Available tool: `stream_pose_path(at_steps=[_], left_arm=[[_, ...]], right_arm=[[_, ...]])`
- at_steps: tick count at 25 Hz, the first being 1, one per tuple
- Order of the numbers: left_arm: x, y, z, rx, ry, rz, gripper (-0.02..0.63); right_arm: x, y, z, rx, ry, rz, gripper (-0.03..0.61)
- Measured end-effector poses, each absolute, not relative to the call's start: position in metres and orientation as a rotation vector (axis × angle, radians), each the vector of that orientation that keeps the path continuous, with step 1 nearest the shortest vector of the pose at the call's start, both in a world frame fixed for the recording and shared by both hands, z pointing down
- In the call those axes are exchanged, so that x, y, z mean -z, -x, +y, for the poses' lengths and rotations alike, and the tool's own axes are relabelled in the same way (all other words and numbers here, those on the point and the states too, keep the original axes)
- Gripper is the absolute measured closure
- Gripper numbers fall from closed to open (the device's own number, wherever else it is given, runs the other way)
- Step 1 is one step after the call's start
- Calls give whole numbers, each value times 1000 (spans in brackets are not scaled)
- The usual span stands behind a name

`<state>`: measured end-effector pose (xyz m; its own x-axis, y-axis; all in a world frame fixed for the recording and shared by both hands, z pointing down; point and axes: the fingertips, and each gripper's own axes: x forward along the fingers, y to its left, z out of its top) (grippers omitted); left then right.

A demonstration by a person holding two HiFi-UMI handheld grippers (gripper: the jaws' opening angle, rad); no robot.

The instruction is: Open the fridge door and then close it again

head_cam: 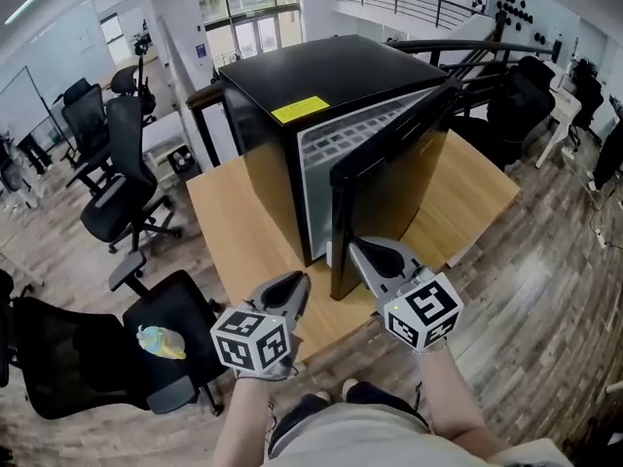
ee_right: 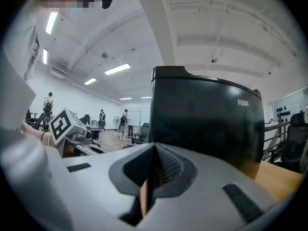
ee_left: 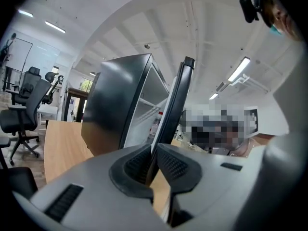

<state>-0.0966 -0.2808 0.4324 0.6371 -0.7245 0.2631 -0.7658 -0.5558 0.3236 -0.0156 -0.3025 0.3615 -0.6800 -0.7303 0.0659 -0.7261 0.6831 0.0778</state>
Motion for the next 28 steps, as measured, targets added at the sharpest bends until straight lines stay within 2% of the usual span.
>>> stream_pose_path(at_steps=[28], left_arm=[[-418, 139, -322, -87, -2383, -1377, 575]], right_arm=[[-357, 60, -382, 48, -1184, -2832, 580]])
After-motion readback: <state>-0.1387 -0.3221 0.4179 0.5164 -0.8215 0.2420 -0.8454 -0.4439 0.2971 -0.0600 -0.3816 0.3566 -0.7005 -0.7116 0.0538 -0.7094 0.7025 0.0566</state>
